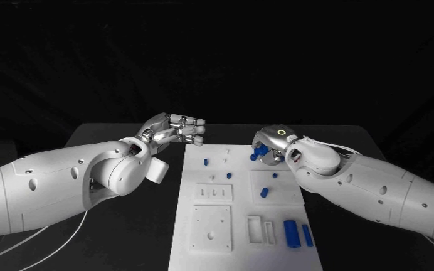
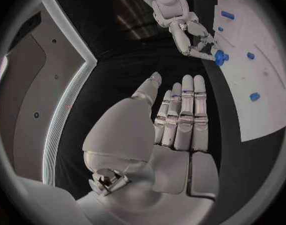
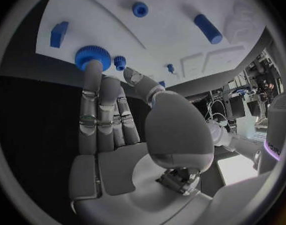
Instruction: Assemble the parts on the task board
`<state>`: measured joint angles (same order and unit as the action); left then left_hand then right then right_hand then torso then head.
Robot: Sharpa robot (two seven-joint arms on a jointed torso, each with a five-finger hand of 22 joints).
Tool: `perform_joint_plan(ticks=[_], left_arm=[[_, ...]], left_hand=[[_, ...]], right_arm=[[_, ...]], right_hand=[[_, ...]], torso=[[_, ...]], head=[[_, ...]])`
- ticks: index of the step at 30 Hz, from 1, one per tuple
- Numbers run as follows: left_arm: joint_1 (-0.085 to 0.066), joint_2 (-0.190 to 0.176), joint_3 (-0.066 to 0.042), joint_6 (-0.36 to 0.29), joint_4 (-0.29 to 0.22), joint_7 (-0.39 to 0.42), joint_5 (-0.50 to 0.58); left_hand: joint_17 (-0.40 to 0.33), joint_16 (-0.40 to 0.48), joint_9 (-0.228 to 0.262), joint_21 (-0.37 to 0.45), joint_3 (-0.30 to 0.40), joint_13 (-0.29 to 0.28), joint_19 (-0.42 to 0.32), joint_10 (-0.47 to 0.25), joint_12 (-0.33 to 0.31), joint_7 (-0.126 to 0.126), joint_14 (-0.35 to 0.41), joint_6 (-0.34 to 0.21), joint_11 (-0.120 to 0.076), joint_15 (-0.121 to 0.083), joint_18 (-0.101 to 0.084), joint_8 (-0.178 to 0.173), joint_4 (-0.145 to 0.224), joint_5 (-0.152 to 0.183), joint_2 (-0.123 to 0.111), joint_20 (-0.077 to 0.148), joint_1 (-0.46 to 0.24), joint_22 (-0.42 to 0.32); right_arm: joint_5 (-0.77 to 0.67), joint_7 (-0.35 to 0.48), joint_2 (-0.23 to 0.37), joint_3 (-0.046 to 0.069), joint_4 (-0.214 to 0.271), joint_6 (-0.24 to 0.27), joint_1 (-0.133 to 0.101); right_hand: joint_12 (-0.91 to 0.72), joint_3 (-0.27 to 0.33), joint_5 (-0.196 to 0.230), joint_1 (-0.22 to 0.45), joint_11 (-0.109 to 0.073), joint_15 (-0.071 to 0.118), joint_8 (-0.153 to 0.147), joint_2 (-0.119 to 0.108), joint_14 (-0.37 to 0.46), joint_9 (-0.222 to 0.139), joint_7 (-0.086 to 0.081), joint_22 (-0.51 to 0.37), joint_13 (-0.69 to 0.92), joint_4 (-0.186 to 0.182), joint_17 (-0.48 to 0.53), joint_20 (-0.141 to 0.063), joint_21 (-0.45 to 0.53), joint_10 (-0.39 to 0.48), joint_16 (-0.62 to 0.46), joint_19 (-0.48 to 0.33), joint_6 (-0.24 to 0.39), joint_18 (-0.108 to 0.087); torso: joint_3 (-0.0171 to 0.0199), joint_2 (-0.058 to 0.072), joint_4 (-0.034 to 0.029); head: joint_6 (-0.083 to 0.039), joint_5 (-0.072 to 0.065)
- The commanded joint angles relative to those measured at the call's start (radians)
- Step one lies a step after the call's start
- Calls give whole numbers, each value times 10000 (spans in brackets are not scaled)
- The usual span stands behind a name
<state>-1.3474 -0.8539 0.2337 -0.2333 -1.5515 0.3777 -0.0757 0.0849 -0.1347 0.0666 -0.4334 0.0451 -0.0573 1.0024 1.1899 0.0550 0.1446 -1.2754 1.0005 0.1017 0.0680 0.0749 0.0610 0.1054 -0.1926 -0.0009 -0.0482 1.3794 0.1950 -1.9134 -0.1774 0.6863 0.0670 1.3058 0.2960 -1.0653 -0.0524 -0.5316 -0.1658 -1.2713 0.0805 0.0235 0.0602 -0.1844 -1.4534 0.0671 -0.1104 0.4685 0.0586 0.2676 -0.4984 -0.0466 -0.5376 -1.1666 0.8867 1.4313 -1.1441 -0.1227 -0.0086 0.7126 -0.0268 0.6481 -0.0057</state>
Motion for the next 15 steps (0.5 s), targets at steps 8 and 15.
perform_joint_plan(ticks=[8,15], left_arm=[[-27,41,-11,292,-41,-30,-59],[-26,54,-8,300,-61,-16,-60]], left_hand=[[-15,-43,11,-5,-133,-13,-45,-14,46,42,81,-121,30,5,-29,19,29,-4,31,-26,-78,-85],[-15,-43,11,-5,-133,-13,-45,-14,46,42,81,-121,30,5,-29,19,29,-4,31,-26,-78,-85]], right_arm=[[-359,-68,-106,4,-61,60,87],[-359,-50,-198,4,-168,16,95]], right_hand=[[-50,-214,59,-11,2,-6,24,-111,118,13,-26,251,1,18,86,-7,128,-56,124,70,-8,-162],[-50,-401,61,-41,-13,-11,23,-127,118,3,-34,495,2,40,104,-4,161,-154,203,67,136,-165]], torso=[[-18,151,-36],[-34,224,-64]], head=[[15,1],[-5,-14]])
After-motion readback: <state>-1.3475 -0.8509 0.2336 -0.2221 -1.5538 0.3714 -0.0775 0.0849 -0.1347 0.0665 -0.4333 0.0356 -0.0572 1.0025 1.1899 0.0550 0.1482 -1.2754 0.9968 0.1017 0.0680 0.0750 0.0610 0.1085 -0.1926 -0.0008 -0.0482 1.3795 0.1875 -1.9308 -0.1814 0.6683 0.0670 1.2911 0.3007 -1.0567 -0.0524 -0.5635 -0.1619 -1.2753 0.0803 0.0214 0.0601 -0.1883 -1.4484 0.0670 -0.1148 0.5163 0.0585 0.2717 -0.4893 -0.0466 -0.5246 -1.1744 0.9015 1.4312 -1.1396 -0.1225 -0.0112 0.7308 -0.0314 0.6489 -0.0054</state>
